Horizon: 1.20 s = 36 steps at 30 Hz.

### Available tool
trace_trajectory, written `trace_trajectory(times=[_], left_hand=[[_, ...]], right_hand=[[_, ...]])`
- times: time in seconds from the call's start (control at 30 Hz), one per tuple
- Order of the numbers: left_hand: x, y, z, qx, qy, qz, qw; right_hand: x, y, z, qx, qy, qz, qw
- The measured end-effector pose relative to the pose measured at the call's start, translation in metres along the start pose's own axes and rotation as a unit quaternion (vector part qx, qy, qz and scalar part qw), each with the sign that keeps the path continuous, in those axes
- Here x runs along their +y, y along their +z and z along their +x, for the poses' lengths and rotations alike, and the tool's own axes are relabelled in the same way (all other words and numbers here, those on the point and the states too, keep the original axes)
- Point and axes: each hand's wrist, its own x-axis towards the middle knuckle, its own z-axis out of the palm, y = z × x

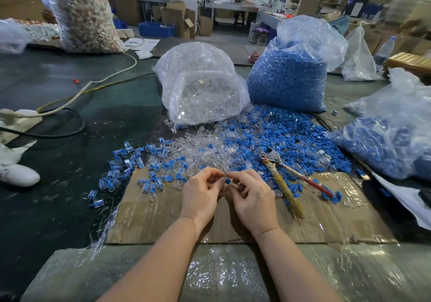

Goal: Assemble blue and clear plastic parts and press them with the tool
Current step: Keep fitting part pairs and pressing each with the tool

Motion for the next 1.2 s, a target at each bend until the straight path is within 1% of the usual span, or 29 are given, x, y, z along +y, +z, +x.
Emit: trace_trajectory(times=[0.37, 0.53, 0.7, 0.83, 1.2], left_hand=[[0.000, 0.000, 0.001, 0.017, 0.021, 0.066, 0.997], [0.001, 0.000, 0.001, 0.019, 0.016, 0.068, 0.997], [0.005, -0.002, 0.000, 0.017, 0.003, 0.039, 0.999], [0.009, -0.002, -0.002, 0.010, -0.038, -0.056, 0.998], [0.014, -0.003, -0.004, -0.008, -0.050, -0.096, 0.994]], right_hand=[[0.002, 0.000, 0.000, -0.009, 0.001, 0.008, 1.000], [0.002, 0.000, 0.000, -0.011, 0.000, 0.009, 1.000], [0.001, 0.000, 0.001, 0.002, -0.001, 0.006, 1.000], [0.000, 0.000, 0.000, 0.030, 0.013, 0.012, 0.999], [-0.001, -0.002, 0.000, 0.016, 0.030, -0.001, 0.999]])
